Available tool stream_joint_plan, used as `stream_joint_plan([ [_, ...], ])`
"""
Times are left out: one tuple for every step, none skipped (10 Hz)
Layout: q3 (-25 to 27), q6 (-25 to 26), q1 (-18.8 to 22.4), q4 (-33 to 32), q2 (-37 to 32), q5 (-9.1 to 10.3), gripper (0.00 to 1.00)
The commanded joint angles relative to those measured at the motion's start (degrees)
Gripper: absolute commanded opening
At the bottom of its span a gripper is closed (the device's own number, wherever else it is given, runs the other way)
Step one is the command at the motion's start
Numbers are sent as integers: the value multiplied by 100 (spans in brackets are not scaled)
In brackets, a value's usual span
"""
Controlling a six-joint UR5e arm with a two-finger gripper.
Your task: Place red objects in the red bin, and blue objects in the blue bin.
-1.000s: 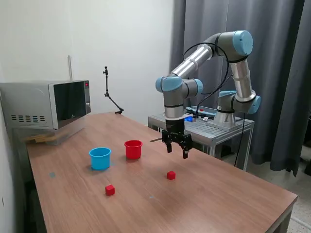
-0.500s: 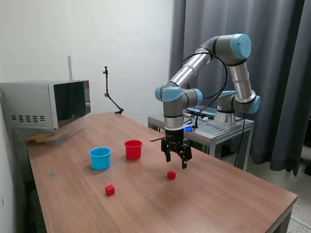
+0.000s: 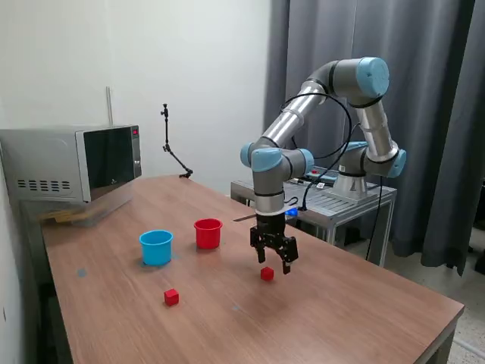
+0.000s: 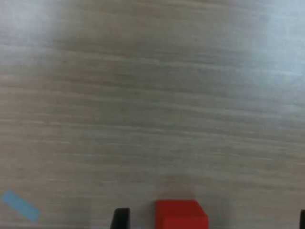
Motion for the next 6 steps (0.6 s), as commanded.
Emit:
stream_joint_plan([
  [-39,-59,0,-85,116,0,100],
  [-30,-59,0,-86,116,0,100],
  [-30,-59,-8,-86,125,0,100],
  [-30,-59,-9,-86,142,0,100],
  [-30,-59,-9,-86,151,0,0],
  [-30,-59,-9,-86,151,-9,0],
])
